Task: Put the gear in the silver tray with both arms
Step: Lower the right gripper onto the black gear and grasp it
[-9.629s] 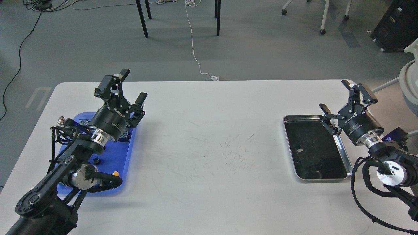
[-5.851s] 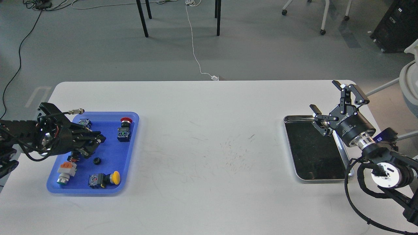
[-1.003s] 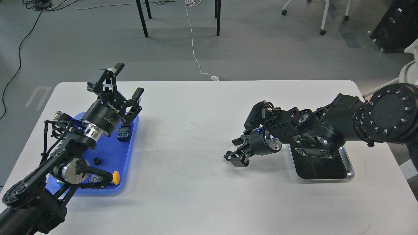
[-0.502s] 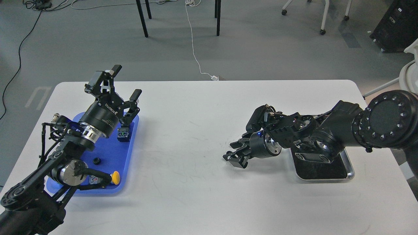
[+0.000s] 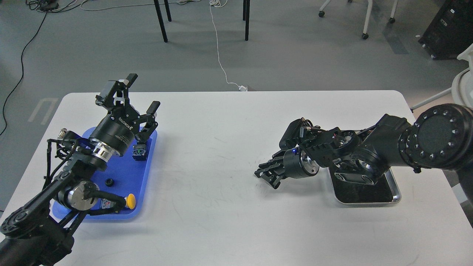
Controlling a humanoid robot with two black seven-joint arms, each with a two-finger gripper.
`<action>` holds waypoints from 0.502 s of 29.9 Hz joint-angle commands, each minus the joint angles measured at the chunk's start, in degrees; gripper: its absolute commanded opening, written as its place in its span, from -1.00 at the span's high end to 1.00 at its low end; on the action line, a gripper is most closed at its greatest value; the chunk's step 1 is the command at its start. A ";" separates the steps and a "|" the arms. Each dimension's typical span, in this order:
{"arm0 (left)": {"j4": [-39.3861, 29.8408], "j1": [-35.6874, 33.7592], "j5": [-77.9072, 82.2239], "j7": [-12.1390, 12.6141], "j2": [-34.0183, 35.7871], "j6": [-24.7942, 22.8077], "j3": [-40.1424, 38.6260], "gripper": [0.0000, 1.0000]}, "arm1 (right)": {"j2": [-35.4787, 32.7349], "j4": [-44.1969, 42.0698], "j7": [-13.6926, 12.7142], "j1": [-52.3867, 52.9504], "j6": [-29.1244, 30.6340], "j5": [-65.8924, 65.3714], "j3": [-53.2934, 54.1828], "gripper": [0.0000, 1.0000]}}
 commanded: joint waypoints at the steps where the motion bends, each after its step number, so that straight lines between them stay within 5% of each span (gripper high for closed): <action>1: 0.07 0.00 0.00 0.00 0.00 0.01 0.08 -0.96 | 0.00 0.08 -0.01 0.26 0.00 -0.01 0.05 0.65; 12: -0.02 -0.09 0.00 0.09 -0.17 -0.26 0.17 -0.96 | 0.00 6.13 -0.01 10.62 0.35 -0.71 0.05 0.64; 15: -0.02 -0.09 0.00 0.18 -0.17 -0.26 0.17 -0.96 | -5.16 10.00 -0.01 13.88 0.71 -2.19 -1.00 0.64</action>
